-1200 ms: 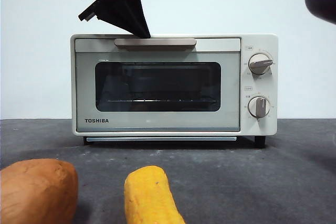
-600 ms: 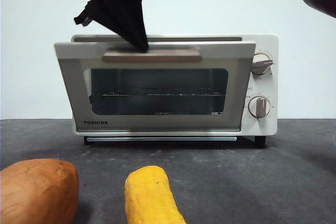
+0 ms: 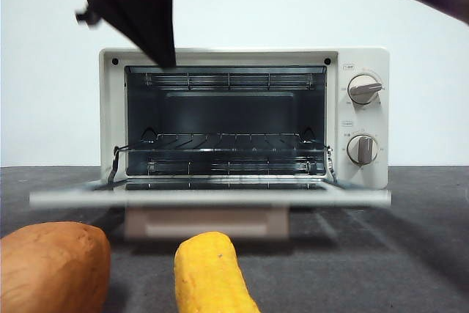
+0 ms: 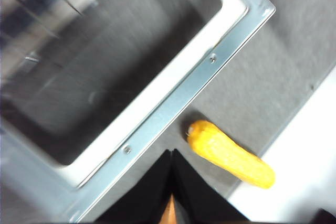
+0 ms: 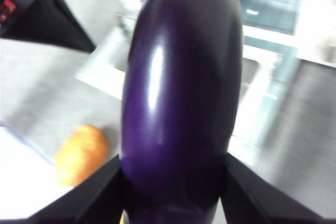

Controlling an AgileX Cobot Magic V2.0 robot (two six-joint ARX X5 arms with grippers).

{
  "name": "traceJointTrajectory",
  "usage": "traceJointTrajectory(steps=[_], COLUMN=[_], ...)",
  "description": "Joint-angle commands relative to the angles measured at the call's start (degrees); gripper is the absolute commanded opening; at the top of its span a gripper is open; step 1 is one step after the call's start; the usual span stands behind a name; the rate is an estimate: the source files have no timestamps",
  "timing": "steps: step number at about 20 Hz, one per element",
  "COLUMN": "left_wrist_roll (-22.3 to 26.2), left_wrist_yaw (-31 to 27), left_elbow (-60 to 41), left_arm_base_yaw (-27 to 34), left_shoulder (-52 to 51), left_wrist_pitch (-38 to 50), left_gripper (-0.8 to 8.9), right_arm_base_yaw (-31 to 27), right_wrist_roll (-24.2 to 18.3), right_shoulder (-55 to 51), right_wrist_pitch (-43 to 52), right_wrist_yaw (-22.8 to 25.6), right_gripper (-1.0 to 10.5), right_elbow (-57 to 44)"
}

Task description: Take the eggplant from the table,put the eggplant in the oven

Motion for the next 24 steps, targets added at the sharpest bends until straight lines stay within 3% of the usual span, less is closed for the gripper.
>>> traceJointTrajectory(steps=[1, 5, 8, 10, 12, 17, 20, 24], left_wrist_roll=[0.3, -0.8, -1.2, -1.2, -1.2, -1.2, -2.4, -5.6], left_wrist_yaw=[-2.8, -10.8, -12.4, -12.4, -12.6, -12.7, -12.7, -12.7], left_elbow=[0.8, -0.4, -0.5, -0.5, -0.5, -5.7, -14.4, -25.3], left_arm_base_yaw=[0.6, 3.0, 4.8, 6.0, 7.5, 12.9, 17.9, 22.9], left_shoulder=[-3.9, -11.6, -17.0, -20.2, -23.0, -31.2, -37.0, -43.2], left_wrist_pitch=[1.3, 2.7, 1.9, 1.5, 0.5, 2.8, 8.0, 13.7], left_gripper=[0.07, 0.07, 0.07, 0.07, 0.07, 0.07, 0.07, 0.07], right_arm_base_yaw=[0.6, 0.6, 0.6, 0.7, 1.4, 5.4, 8.3, 9.6], right_wrist_roll=[-0.2, -0.9, -7.6, -12.5, -18.6, -34.2, -43.6, -53.2], right_shoulder=[2.8, 9.8, 16.3, 22.3, 28.8, 42.7, 47.8, 52.6], right_wrist_pitch=[4.2, 10.2, 12.3, 8.9, 3.4, -4.0, -1.5, 9.6], right_wrist_yaw=[-2.5, -7.5, -8.6, -7.8, -3.5, 12.6, 24.3, 33.0], right_gripper=[1.2, 1.2, 1.1, 1.1, 1.1, 1.1, 1.1, 1.1], right_elbow=[1.2, 1.2, 3.1, 7.9, 14.1, 26.7, 28.7, 28.7])
